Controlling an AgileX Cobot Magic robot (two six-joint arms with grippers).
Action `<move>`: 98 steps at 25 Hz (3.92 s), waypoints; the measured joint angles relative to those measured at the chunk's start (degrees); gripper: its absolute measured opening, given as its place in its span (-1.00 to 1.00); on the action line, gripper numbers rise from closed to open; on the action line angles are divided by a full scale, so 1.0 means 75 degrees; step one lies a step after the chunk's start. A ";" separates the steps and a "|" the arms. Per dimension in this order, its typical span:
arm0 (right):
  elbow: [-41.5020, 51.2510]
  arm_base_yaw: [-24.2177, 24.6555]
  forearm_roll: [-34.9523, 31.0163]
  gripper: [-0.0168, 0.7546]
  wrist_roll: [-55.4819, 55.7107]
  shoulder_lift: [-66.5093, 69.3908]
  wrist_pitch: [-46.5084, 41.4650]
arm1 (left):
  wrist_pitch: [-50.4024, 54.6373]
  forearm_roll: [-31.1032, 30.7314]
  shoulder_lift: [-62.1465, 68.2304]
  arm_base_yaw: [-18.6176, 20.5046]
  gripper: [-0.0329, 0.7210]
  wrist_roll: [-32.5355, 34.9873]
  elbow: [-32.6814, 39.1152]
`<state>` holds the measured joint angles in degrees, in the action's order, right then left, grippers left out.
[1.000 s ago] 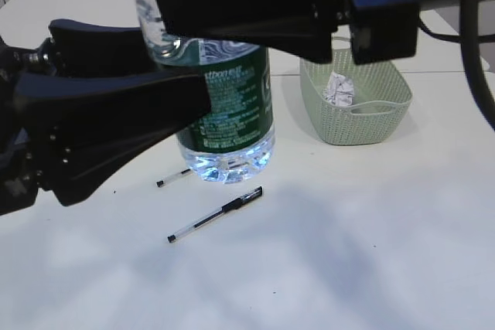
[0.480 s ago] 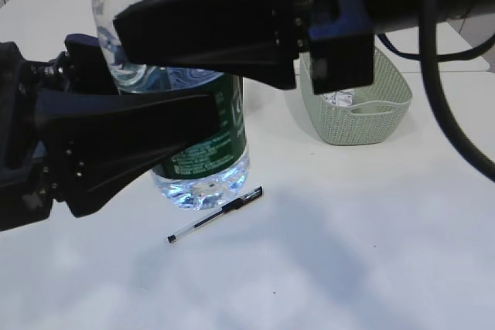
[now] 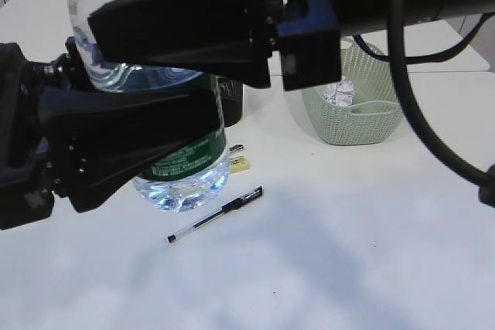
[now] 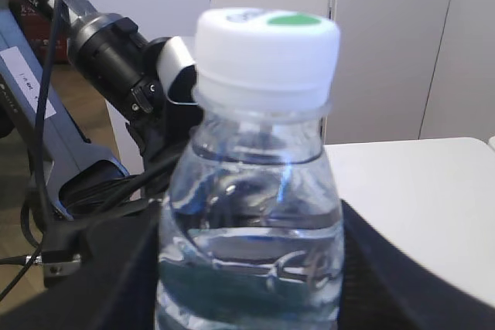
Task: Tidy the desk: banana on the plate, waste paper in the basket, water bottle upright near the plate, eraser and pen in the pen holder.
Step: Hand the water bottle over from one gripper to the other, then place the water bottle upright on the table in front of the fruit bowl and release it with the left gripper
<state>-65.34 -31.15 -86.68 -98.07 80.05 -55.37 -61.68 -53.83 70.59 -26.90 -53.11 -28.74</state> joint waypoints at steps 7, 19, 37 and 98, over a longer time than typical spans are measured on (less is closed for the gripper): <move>0.0000 0.0000 0.0000 0.14 -0.0037 0.0000 0.0014 | -0.0038 -0.0015 0.0000 0.0000 0.33 0.0000 0.0000; -0.0002 0.0000 0.0000 0.23 -0.0122 0.0000 0.0106 | 0.0049 0.0175 0.0000 0.0000 0.25 0.0677 0.0000; -0.0060 -0.0018 -0.0393 0.55 -0.0110 0.0000 0.0515 | 0.0489 0.0592 0.0049 0.0000 0.23 0.1320 0.0000; -0.0060 0.1078 0.2552 0.57 0.2510 -0.0671 0.1671 | -0.0008 1.0618 0.3490 0.0000 0.22 0.7698 0.0000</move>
<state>-65.79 -23.06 -67.54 -79.25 75.02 -42.84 -61.74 25.80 96.76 -26.90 4.62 -28.74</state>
